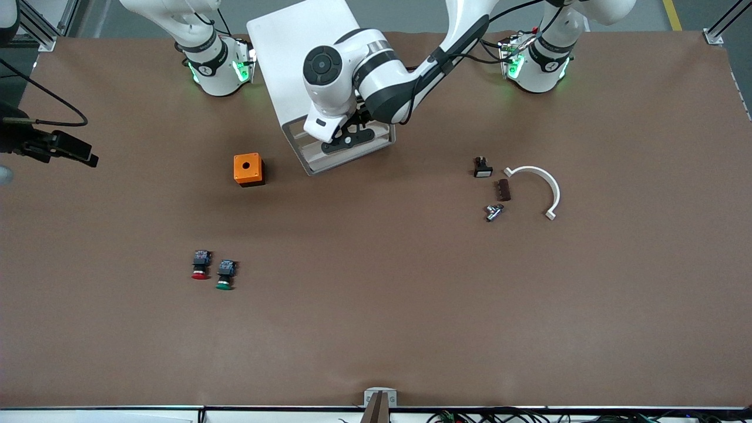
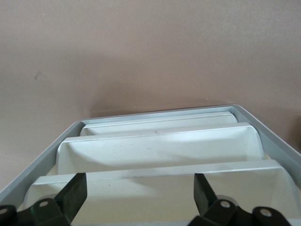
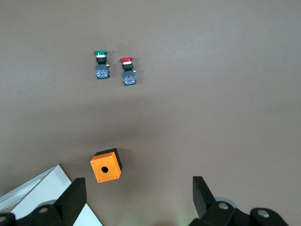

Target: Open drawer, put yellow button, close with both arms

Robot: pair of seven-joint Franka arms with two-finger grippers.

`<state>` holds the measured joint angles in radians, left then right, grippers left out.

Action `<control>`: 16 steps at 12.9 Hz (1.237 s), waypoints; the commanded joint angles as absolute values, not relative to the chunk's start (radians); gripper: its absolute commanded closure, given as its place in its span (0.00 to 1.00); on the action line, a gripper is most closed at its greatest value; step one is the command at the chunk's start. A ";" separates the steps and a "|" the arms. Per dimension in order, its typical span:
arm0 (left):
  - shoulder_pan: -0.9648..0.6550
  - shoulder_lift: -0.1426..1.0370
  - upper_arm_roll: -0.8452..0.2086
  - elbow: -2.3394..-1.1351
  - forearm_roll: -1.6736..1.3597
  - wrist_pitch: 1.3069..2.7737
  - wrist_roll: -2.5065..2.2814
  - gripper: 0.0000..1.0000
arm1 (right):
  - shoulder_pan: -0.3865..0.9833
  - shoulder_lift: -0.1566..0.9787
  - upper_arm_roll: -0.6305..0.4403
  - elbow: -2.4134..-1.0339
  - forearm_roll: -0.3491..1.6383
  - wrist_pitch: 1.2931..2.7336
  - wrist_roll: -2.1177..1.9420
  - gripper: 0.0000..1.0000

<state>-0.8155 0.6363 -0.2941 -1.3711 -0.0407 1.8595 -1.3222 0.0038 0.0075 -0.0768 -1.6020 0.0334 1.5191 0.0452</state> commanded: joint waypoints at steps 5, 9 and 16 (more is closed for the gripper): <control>-0.599 0.606 -0.287 -1.376 0.023 1.835 -1.324 0.00 | -0.043 0.017 -0.054 -1.560 0.031 1.523 0.014 0.00; -0.412 0.565 -0.288 -1.371 0.161 1.835 -1.318 0.00 | -0.020 0.015 -0.049 -1.559 0.018 1.552 0.009 0.00; -0.160 0.437 -0.288 -1.370 0.169 1.784 -1.070 0.00 | -0.038 0.014 -0.043 -1.557 0.020 1.575 -0.008 0.00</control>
<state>-0.1992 0.4743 -0.2769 -1.3553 0.1478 1.8146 -1.1265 -0.0199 0.0085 -0.0606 -1.5783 0.0327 1.5753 0.0176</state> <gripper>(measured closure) 0.000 0.000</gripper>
